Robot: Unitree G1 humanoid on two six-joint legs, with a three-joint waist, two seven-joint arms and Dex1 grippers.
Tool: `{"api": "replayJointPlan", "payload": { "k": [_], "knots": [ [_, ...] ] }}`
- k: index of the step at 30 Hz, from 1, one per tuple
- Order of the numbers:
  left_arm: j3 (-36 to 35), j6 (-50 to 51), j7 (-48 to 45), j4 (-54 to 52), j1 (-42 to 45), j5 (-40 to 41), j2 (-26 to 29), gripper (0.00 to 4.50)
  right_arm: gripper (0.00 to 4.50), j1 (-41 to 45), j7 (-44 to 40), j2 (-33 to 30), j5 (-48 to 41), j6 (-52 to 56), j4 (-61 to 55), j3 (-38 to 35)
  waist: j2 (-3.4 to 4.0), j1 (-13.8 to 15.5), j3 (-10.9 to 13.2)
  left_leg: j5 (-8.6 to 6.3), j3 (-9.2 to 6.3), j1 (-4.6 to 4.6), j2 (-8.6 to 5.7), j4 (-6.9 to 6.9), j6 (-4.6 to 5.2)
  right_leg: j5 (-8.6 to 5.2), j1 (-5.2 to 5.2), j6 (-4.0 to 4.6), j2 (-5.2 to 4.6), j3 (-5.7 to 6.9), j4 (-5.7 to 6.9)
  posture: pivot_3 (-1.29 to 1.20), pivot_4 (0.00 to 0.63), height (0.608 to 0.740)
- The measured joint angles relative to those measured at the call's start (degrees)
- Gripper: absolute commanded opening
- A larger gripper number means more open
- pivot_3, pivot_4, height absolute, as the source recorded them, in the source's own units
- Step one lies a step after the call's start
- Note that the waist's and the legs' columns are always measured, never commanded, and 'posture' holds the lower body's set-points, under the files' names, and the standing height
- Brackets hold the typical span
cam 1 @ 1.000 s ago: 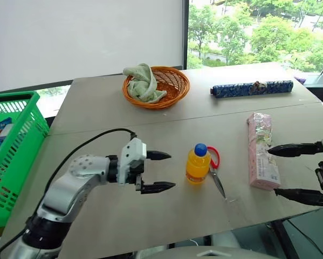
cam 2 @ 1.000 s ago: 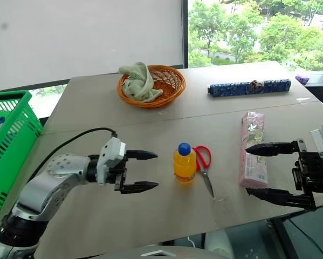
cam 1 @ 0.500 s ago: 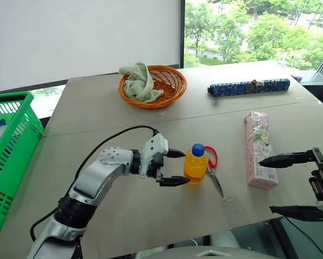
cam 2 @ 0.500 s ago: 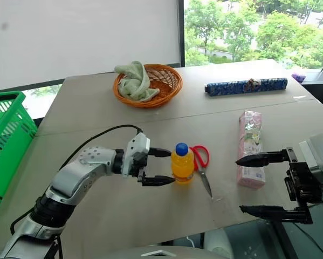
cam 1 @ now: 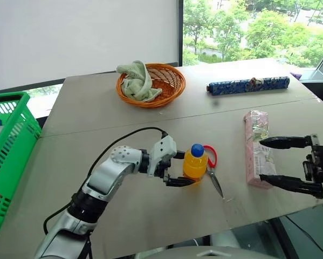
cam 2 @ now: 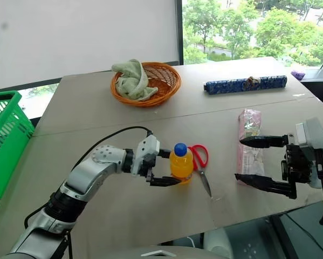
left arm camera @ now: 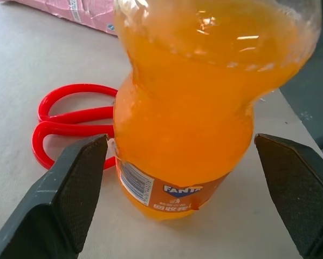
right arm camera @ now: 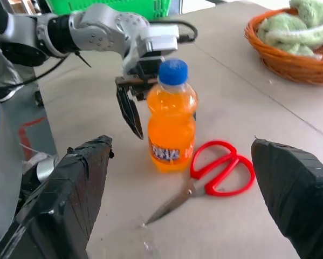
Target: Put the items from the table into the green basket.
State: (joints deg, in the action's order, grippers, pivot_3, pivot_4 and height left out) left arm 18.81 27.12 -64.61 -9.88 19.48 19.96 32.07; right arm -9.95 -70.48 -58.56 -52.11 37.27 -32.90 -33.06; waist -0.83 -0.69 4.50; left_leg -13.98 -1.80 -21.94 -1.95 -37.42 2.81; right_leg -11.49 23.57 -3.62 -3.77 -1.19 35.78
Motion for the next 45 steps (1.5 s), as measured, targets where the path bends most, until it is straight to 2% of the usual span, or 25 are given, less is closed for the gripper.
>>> {"api": "replayJointPlan", "payload": {
  "k": [5, 14, 19, 25, 28, 30, 32, 33, 35, 37, 39, 41, 45],
  "knots": [
    [0.0, -0.1, -0.2, 0.9, 1.1, -0.6, -1.1, 4.5, 4.42, -3.8, -6.0, -4.4, 4.7, -0.7, 5.9, -4.3, 0.11, -0.3, 0.1, 0.0, 0.14, 0.07, 0.01, -0.02, 0.0, 0.0, -0.01, 0.0, 0.04, -0.1, 0.0, -0.13, 0.054, 0.74],
    [1.3, -1.2, -1.2, 3.0, 2.7, -1.9, -2.1, 4.5, 4.42, -2.5, -12.8, -8.4, 8.5, -2.3, 14.3, -8.6, 0.14, -0.6, 0.1, -0.01, 0.15, 0.06, 0.02, -0.03, 0.0, 0.01, 0.0, 0.0, 0.1, -0.12, 0.0, -0.14, 0.045, 0.74],
    [1.9, -1.8, -1.4, 4.0, 2.8, -2.5, -2.3, 3.06, 4.5, -1.7, -13.3, -8.5, 8.2, -1.9, 14.2, -9.2, 0.16, -1.2, 0.1, -0.01, 0.15, 0.06, 0.02, -0.03, 0.0, 0.01, -0.01, 0.0, 0.09, -0.13, 0.0, -0.14, 0.038, 0.74],
    [0.0, -0.7, -1.2, 3.5, 1.5, -1.0, -1.6, 3.06, 4.5, 0.1, -12.3, -7.4, 6.9, -1.2, 12.2, -9.2, 0.17, -1.9, 0.1, -0.01, 0.15, 0.06, 0.04, -0.03, 0.0, 0.02, 0.0, -0.01, 0.1, -0.15, 0.01, -0.13, 0.031, 0.74],
    [-5.0, 4.2, 0.9, 2.4, -0.6, 3.0, -0.7, 3.06, 4.5, 0.6, -10.3, -5.6, 6.1, -1.1, 10.5, -8.7, 0.16, -1.9, 0.1, -0.01, 0.12, 0.06, 0.1, -0.03, -0.01, 0.02, 0.02, -0.01, 0.16, -0.13, 0.04, -0.13, 0.032, 0.74],
    [-11.3, 9.0, 3.6, 1.4, -1.6, 7.2, 0.4, 3.06, 4.5, 1.7, -8.2, -4.3, 5.1, -0.8, 8.7, -7.6, 0.17, -1.9, 0.1, -0.01, 0.08, 0.08, 0.14, -0.03, -0.01, 0.03, 0.01, 0.01, 0.19, -0.1, 0.07, -0.1, 0.036, 0.74],
    [-22.0, 14.3, 11.2, 1.9, -1.4, 12.8, -0.7, 3.06, 4.5, 6.4, -3.2, -2.4, 2.8, 0.5, 5.7, -3.8, 0.15, -2.1, 0.2, 0.0, 0.09, 0.12, 0.25, -0.04, -0.02, 0.1, 0.03, 0.08, 0.21, -0.08, 0.11, -0.07, 0.035, 0.74],
    [-29.7, 16.6, 18.0, 3.2, 0.2, 15.7, -2.1, 3.06, 4.5, 9.5, 0.1, -2.4, 1.4, 2.3, 3.8, 0.0, 0.07, -2.2, 0.3, 0.0, 0.07, 0.2, 0.3, -0.05, -0.02, 0.15, 0.01, 0.09, 0.19, -0.02, 0.15, -0.03, 0.035, 0.74],
    [-40.8, 18.1, 30.3, 5.4, 5.3, 17.5, -3.1, 3.06, 4.5, 14.7, 5.1, -2.3, 1.0, 4.3, 1.5, 6.2, -0.24, -1.8, 0.5, 0.02, -0.06, 0.18, 0.35, -0.1, -0.06, 0.29, 0.01, 0.1, 0.22, 0.16, 0.15, 0.0, 0.031, 0.74],
    [-48.9, 18.5, 40.9, 6.8, 10.4, 17.5, -3.0, 3.06, 4.5, 23.3, 9.9, -0.5, 1.3, 5.7, 1.6, 12.7, -0.39, -1.6, 0.5, 0.06, -0.07, 0.16, 0.34, -0.1, -0.14, 0.43, 0.01, 0.0, 0.26, 0.2, 0.14, 0.03, 0.027, 0.74],
    [-53.3, 16.5, 48.4, 9.9, 15.5, 16.6, -1.7, 3.06, 4.5, 32.8, 14.3, 2.8, 2.2, 7.1, 2.8, 19.2, -0.44, -0.9, 0.5, 0.06, -0.07, 0.12, 0.23, -0.09, -0.22, 0.46, 0.02, -0.03, 0.19, 0.2, 0.09, 0.05, 0.025, 0.74],
    [-54.4, 11.3, 53.7, 15.6, 19.3, 12.2, 2.3, 3.06, 4.5, 41.3, 18.0, 7.6, 2.7, 8.1, 4.5, 24.2, -0.53, -0.5, 0.6, 0.07, -0.03, -0.03, 0.2, -0.02, -0.34, 0.64, 0.21, 0.22, 0.22, 0.14, 0.04, 0.06, 0.022, 0.74],
    [-53.4, -3.2, 56.0, 27.1, 19.1, 0.0, 14.2, 3.06, 4.5, 50.6, 20.7, 13.7, 2.7, 10.2, 7.8, 30.1, -0.72, 0.5, 0.5, 0.03, -0.06, -0.23, 0.19, 0.13, -0.77, 0.65, 0.51, 0.28, 0.21, 0.17, 0.02, 0.08, 0.024, 0.74]
  ]
}}
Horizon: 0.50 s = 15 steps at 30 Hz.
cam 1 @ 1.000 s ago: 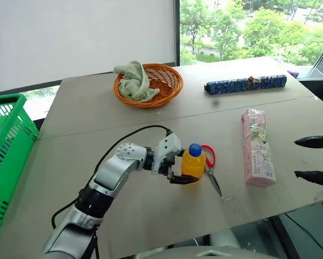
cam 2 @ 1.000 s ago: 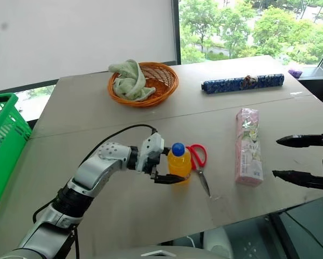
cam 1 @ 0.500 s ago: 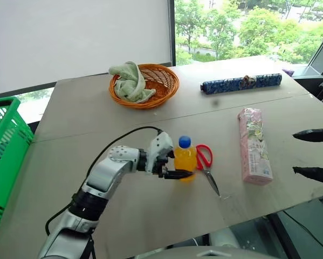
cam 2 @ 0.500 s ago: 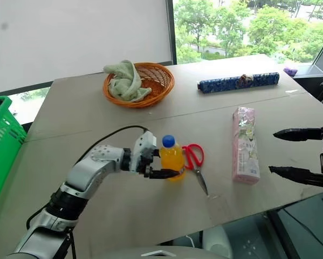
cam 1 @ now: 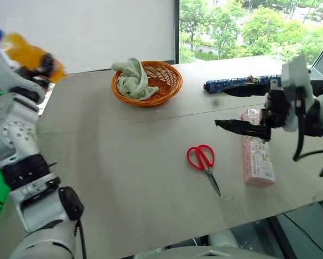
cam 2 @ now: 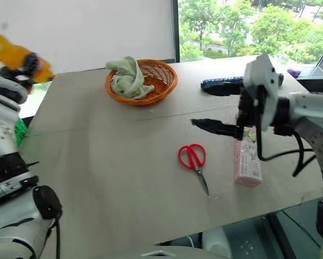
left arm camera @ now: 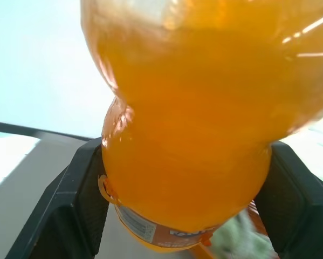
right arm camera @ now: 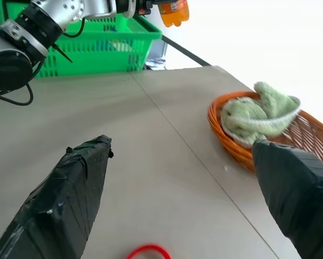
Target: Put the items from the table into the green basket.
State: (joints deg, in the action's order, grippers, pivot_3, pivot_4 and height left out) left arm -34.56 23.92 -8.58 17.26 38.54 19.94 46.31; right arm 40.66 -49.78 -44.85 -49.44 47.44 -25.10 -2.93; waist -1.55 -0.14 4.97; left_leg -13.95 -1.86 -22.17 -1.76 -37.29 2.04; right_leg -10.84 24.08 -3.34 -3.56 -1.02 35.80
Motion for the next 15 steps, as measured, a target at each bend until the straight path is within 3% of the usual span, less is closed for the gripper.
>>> {"api": "replayJointPlan", "payload": {
  "k": [2, 8, 11, 15],
  "knots": [
    [1.6, -6.6, 0.7, 7.8, 0.2, -5.3, 5.2, 3.06, 4.5, 4.2, 0.9, 2.5, 0.5, 0.3, 2.1, 2.2, -0.05, 1.0, -0.1, -0.02, 0.01, -0.47, -0.01, 0.02, -0.03, 0.01, 0.5, 0.0, -0.03, -0.02, 0.0, 0.07, 0.023, 0.74],
    [4.4, -17.0, -0.1, 28.4, 1.9, -10.8, 9.1, 3.06, 4.5, 5.6, -0.7, 3.7, 1.4, -0.1, 3.2, 3.2, -0.57, 4.1, -0.4, -0.18, -0.15, -0.85, -0.06, 0.0, -0.08, 0.02, 0.68, 0.0, -0.25, 0.3, -0.06, 0.07, 0.017, 0.74],
    [5.6, -19.7, -1.0, 34.4, 2.0, -11.4, 9.2, 4.47, 4.5, 5.6, -1.5, 3.5, 1.9, -0.3, 3.2, 3.2, -1.03, 4.1, -0.7, -0.37, -0.15, -0.84, -0.02, -0.07, -0.03, 0.11, 0.67, 0.12, -0.28, 0.3, -0.02, 0.07, 0.018, 0.74],
    [5.7, -23.5, -0.6, 35.6, 2.7, -11.6, 10.4, 4.47, 4.5, 4.1, -2.4, 2.2, 2.5, -0.5, 2.8, 3.1, -1.27, 3.5, -0.9, -0.33, -0.1, -0.72, 0.06, -0.09, -0.13, 0.16, 0.65, 0.19, -0.4, 0.25, 0.1, 0.07, 0.019, 0.74]
  ]
}}
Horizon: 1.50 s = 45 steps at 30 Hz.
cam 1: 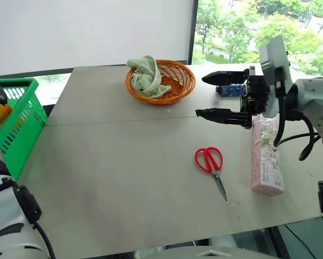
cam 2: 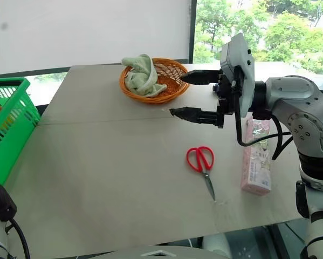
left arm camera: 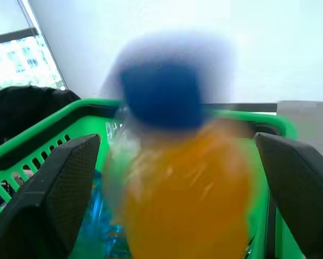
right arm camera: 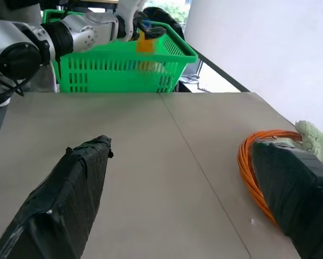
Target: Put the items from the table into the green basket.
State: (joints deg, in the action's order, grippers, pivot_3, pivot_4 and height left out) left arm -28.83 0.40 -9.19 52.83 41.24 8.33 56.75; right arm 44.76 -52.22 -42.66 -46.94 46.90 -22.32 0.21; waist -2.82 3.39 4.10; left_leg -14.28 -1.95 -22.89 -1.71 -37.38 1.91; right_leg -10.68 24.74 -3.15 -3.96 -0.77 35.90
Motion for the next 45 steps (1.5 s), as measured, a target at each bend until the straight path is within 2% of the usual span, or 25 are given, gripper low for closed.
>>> {"api": "replayJointPlan", "payload": {
  "k": [3, 4, 6, 7, 11, 14, 17, 21, 22, 24, 27, 35, 36, 37, 38, 39, 42, 44, 45],
  "knots": [
    [-0.1, -0.7, -1.5, -8.7, -0.1, 2.5, -2.8, 4.47, 4.5, -2.4, -0.3, -1.9, 0.8, -0.1, -0.4, -0.5, 0.0, 0.5, 0.0, 0.02, -0.06, -0.02, 0.01, -0.02, -0.03, 0.0, -0.03, 0.01, -0.05, 0.08, 0.03, 0.08, 0.021, 0.74],
    [-0.6, 3.5, -4.0, -15.6, -0.6, 7.0, -5.5, 4.47, 4.5, -3.4, -0.6, -2.7, 1.1, -0.3, -0.7, -1.1, 0.04, 0.7, -0.1, 0.02, -0.06, -0.06, -0.01, -0.02, -0.03, 0.02, -0.04, 0.02, -0.07, 0.07, -0.01, 0.08, 0.026, 0.74],
    [1.8, 18.9, -10.2, -33.9, -4.6, 19.3, -11.5, 4.47, 4.5, -6.2, -1.3, -4.9, 1.5, -0.5, -1.4, -2.0, 0.21, 1.0, -0.2, 0.0, 0.01, -0.05, -0.06, -0.11, 0.02, 0.02, -0.13, 0.02, -0.18, -0.02, -0.03, 0.07, 0.031, 0.74],
    [3.0, 22.2, -11.3, -37.0, -5.9, 21.5, -12.3, 4.47, 4.5, -6.9, -1.3, -5.5, 1.5, -0.5, -1.5, -2.3, 0.22, 0.6, -0.2, 0.01, 0.04, -0.04, -0.06, -0.11, 0.05, 0.02, -0.12, 0.01, -0.14, -0.11, -0.03, 0.06, 0.034, 0.74],
    [12.9, 42.9, -17.3, -61.0, -17.8, 34.1, -12.8, 4.47, 4.5, -14.5, -1.9, -11.8, 2.1, -0.5, -3.0, -7.3, 0.31, -1.4, -0.1, 0.11, 0.09, 0.0, 0.04, -0.06, 0.33, 0.01, -0.06, 0.01, -0.03, -0.23, -0.03, 0.01, 0.04, 0.74],
    [23.1, 52.7, -27.7, -73.9, -20.9, 41.0, -6.5, 4.47, 4.5, -21.1, -2.5, -15.1, 2.3, 0.0, -5.4, -11.1, 0.65, -2.7, 0.0, 0.12, 0.15, 0.07, 0.2, -0.04, 0.32, -0.01, -0.05, 0.05, 0.23, -0.23, 0.0, -0.03, 0.043, 0.74],
    [29.1, 61.8, -31.8, -74.7, -17.4, 44.1, -4.9, 4.47, 4.5, -28.2, -3.1, -17.8, 2.1, 1.0, -8.0, -15.0, 1.61, -3.4, 0.1, 0.16, 0.45, 0.33, 0.32, -0.15, 0.34, -0.2, -0.21, 0.27, 0.85, -0.46, 0.01, -0.08, 0.048, 0.74],
    [36.3, 66.4, -33.0, -74.3, -13.0, 43.1, -7.4, 4.47, 4.5, -34.1, -2.8, -19.1, 0.9, 2.7, -11.8, -20.3, 1.94, -4.5, 0.4, 0.16, 0.68, 1.14, 0.45, -0.36, 0.32, -0.35, -1.07, 0.07, 1.18, -0.49, -0.01, -0.14, 0.056, 0.74],
    [41.4, 67.5, -32.0, -73.6, -10.3, 40.4, -11.2, 4.47, 4.5, -37.1, -2.2, -19.3, 0.4, 3.7, -13.8, -23.4, 1.95, -4.6, 0.4, 0.16, 0.69, 1.17, 0.48, -0.39, 0.32, -0.35, -1.14, 0.07, 1.18, -0.49, -0.01, -0.16, 0.06, 0.74],
    [43.2, 67.7, -31.6, -73.3, -10.2, 39.5, -11.9, 4.47, 4.5, -37.4, -2.1, -19.3, 0.0, 4.1, -14.5, -23.8, 1.97, -5.4, 0.5, 0.16, 0.67, 1.12, 0.55, -0.57, 0.32, -0.35, -1.15, 0.06, 1.18, -0.51, -0.01, -0.18, 0.063, 0.74],
    [53.1, 62.9, -26.7, -67.7, -6.2, 27.0, -17.9, 4.47, 4.5, -41.8, -0.3, -19.2, -2.1, 6.7, -18.3, -28.7, 1.99, -6.3, 0.7, 0.13, 0.63, 1.06, 0.51, -0.74, 0.37, -0.33, -1.16, 0.03, 1.17, -0.76, -0.01, -0.2, 0.067, 0.74],
    [60.6, 55.7, -24.1, -58.2, -4.1, 13.0, -25.2, 4.47, 4.5, -43.7, 2.5, -19.2, -5.9, 9.1, -20.7, -32.9, 1.83, -7.6, 0.9, -0.01, 0.66, 1.0, 0.55, -0.77, 0.56, -0.35, -1.08, 0.01, 1.18, -0.81, -0.03, -0.24, 0.069, 0.74],
    [61.0, 54.6, -24.3, -57.4, -3.9, 11.4, -26.1, 3.96, 4.5, -44.0, 2.8, -19.2, -6.1, 9.3, -20.8, -33.1, 1.82, -7.6, 0.9, -0.01, 0.65, 0.99, 0.56, -0.77, 0.56, -0.35, -1.07, 0.01, 1.17, -0.81, -0.03, -0.24, 0.068, 0.74],
    [61.3, 53.8, -24.4, -56.2, -3.6, 10.2, -27.1, 3.74, 4.5, -44.1, 3.0, -19.2, -6.4, 9.3, -20.9, -33.3, 1.84, -7.6, 0.9, -0.01, 0.67, 1.0, 0.55, -0.77, 0.56, -0.35, -1.07, 0.01, 1.17, -0.82, -0.03, -0.24, 0.068, 0.74],
    [61.6, 52.8, -24.5, -55.2, -3.3, 8.7, -27.9, 3.21, 4.5, -44.2, 3.3, -19.2, -6.6, 9.3, -21.2, -33.5, 1.84, -7.5, 0.9, -0.01, 0.65, 1.0, 0.54, -0.79, 0.56, -0.35, -1.08, 0.0, 1.16, -0.81, -0.03, -0.25, 0.067, 0.74],
    [61.9, 52.1, -24.6, -54.7, -3.2, 7.9, -28.3, 2.89, 4.5, -44.3, 3.5, -19.2, -6.7, 9.3, -21.4, -33.5, 1.84, -7.5, 0.9, -0.01, 0.66, 0.99, 0.54, -0.81, 0.56, -0.35, -1.08, 0.0, 1.15, -0.82, -0.03, -0.25, 0.067, 0.74],
    [62.6, 50.5, -25.8, -54.1, -3.2, 5.3, -29.5, 1.16, 4.5, -44.5, 4.2, -19.2, -7.6, 9.3, -21.6, -34.1, 1.84, -7.5, 0.9, -0.02, 0.69, 1.01, 0.53, -0.86, 0.55, -0.35, -1.13, 0.0, 1.1, -0.83, -0.04, -0.25, 0.067, 0.74],
    [62.6, 49.7, -25.9, -53.5, -3.2, 4.0, -30.1, 0.34, 4.5, -44.6, 4.6, -19.3, -7.9, 9.3, -21.7, -34.3, 1.85, -7.7, 0.9, -0.02, 0.68, 1.02, 0.53, -0.87, 0.55, -0.35, -1.13, 0.0, 1.1, -0.83, -0.04, -0.24, 0.066, 0.74],
    [62.5, 49.3, -26.1, -53.4, -3.2, 3.4, -30.2, 0.09, 4.5, -44.7, 4.9, -19.3, -8.0, 9.3, -21.7, -34.4, 1.85, -7.7, 0.9, -0.02, 0.68, 1.02, 0.54, -0.87, 0.55, -0.35, -1.13, 0.0, 1.1, -0.82, -0.03, -0.24, 0.066, 0.74]
  ]
}}
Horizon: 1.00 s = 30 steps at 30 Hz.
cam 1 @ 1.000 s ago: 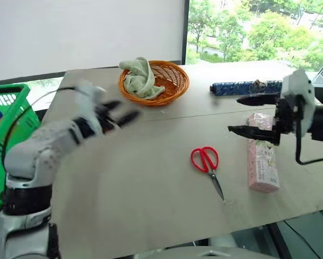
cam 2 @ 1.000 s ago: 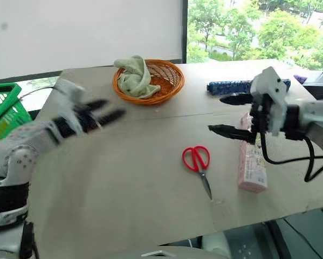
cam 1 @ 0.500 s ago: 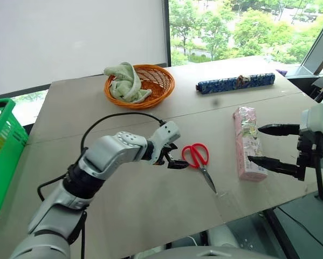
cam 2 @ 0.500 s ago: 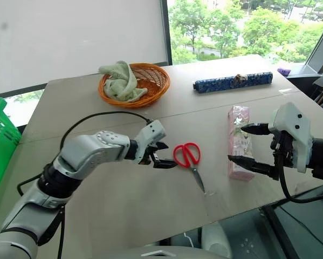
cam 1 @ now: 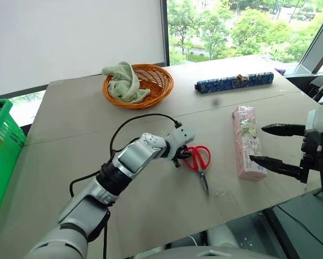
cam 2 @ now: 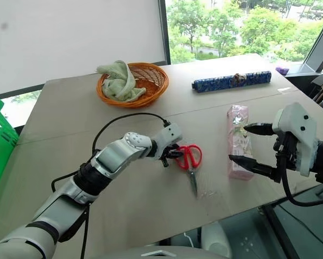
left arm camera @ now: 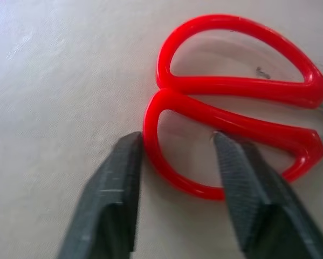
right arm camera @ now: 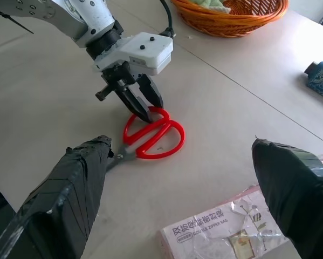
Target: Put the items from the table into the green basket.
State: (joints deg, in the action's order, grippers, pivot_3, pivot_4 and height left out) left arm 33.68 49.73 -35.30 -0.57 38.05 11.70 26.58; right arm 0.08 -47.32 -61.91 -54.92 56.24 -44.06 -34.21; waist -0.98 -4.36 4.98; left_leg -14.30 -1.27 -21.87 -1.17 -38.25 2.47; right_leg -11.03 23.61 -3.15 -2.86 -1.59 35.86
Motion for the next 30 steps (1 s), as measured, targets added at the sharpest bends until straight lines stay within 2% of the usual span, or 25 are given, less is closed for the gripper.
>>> {"api": "replayJointPlan", "payload": {
  "k": [8, 13, 16, 17, 18, 20, 23, 26, 28, 29, 30],
  "knots": [
    [-3.8, 1.0, -0.9, -0.2, -1.7, -0.6, -0.4, 0.09, 4.5, -0.3, 1.2, 0.0, -0.4, -0.3, -0.1, 0.1, 0.1, -0.6, 0.0, 0.0, -0.06, 0.0, 0.02, 0.01, 0.0, 0.0, -0.02, 0.0, 0.01, 0.05, 0.0, -0.22, 0.065, 0.74],
    [-13.1, 4.0, 1.4, 0.1, -4.4, -0.3, 3.3, 0.09, 4.5, 0.5, 1.3, 0.0, -0.7, -1.2, 0.2, 1.4, -0.01, -2.2, 0.1, 0.0, -0.02, 0.07, 0.33, 0.04, 0.0, 0.01, 0.01, 0.01, 0.23, 0.07, 0.01, -0.18, 0.068, 0.74],
    [-23.3, 6.9, 5.1, 3.1, -5.6, -0.5, 7.8, 0.09, 4.5, 2.4, 1.0, 0.2, -1.7, -2.7, 0.4, 3.5, -0.1, -2.8, 0.3, 0.0, -0.1, 0.04, 0.42, 0.1, 0.0, 0.01, 0.12, 0.02, 0.31, 0.16, 0.06, -0.15, 0.072, 0.74],
    [-26.3, 7.4, 6.4, 4.3, -5.7, -0.9, 9.6, 0.09, 4.5, 3.4, 0.5, 0.6, -2.1, -3.4, 0.4, 4.3, -0.14, -2.8, 0.4, 0.0, -0.13, 0.04, 0.44, 0.11, 0.0, 0.01, 0.13, 0.02, 0.33, 0.2, 0.07, -0.14, 0.071, 0.74],
    [-33.0, 8.4, 9.2, 7.5, -5.7, -1.6, 13.7, 0.09, 4.5, 5.7, -0.1, 1.6, -4.0, -4.8, 0.2, 6.3, -0.17, -2.8, 0.5, 0.0, -0.18, 0.03, 0.44, 0.19, 0.0, 0.01, 0.14, 0.02, 0.33, 0.24, 0.07, -0.12, 0.071, 0.74],
    [-36.0, 7.9, 10.9, 9.8, -5.6, -3.0, 16.6, 0.09, 4.5, 7.2, -0.4, 1.7, -4.5, -5.4, 0.2, 8.2, -0.17, -2.3, 0.5, -0.03, -0.22, 0.0, 0.4, 0.24, -0.05, 0.0, 0.14, 0.01, 0.27, 0.29, 0.05, -0.09, 0.069, 0.74],
    [-37.9, 2.9, 12.6, 19.6, -3.7, -6.1, 21.7, 0.09, 4.5, 10.4, -0.7, 2.1, -3.7, -7.0, 0.9, 13.4, -0.16, -0.8, 0.5, -0.08, -0.18, -0.06, 0.33, 0.29, -0.14, 0.0, 0.18, 0.0, 0.15, 0.3, -0.1, -0.07, 0.064, 0.74],
    [-37.6, -2.0, 12.0, 30.6, -1.4, -8.2, 24.0, 0.09, 4.5, 12.7, -1.7, 3.0, -1.2, -9.0, 2.9, 18.4, -0.21, 1.3, 0.5, -0.1, -0.17, -0.19, 0.19, 0.29, -0.14, 0.0, 0.26, 0.0, -0.05, 0.33, -0.17, -0.06, 0.062, 0.74],
    [-37.4, -2.7, 10.6, 34.1, -0.9, -8.7, 24.6, 0.09, 4.5, 13.1, -2.4, 3.1, 0.2, -9.8, 3.8, 20.0, -0.26, 2.2, 0.5, -0.11, -0.19, -0.31, 0.11, 0.29, -0.11, 0.01, 0.36, 0.01, -0.17, 0.36, -0.17, -0.06, 0.06, 0.74],
    [-37.4, -2.6, 9.5, 35.8, -0.6, -8.6, 24.9, 0.79, 4.5, 13.5, -2.7, 3.3, 0.7, -10.2, 4.3, 20.6, -0.3, 2.6, 0.5, -0.12, -0.23, -0.41, 0.08, 0.28, -0.1, 0.02, 0.44, 0.03, -0.25, 0.4, -0.17, -0.06, 0.06, 0.74],
    [-37.8, -1.9, 8.7, 37.2, -0.4, -8.3, 25.1, 1.15, 4.5, 13.9, -3.0, 3.3, 1.0, -10.5, 4.7, 20.9, -0.32, 2.8, 0.4, -0.12, -0.26, -0.61, 0.07, 0.24, -0.1, 0.15, 0.61, 0.2, -0.31, 0.41, -0.16, -0.06, 0.059, 0.74]
  ]
}}
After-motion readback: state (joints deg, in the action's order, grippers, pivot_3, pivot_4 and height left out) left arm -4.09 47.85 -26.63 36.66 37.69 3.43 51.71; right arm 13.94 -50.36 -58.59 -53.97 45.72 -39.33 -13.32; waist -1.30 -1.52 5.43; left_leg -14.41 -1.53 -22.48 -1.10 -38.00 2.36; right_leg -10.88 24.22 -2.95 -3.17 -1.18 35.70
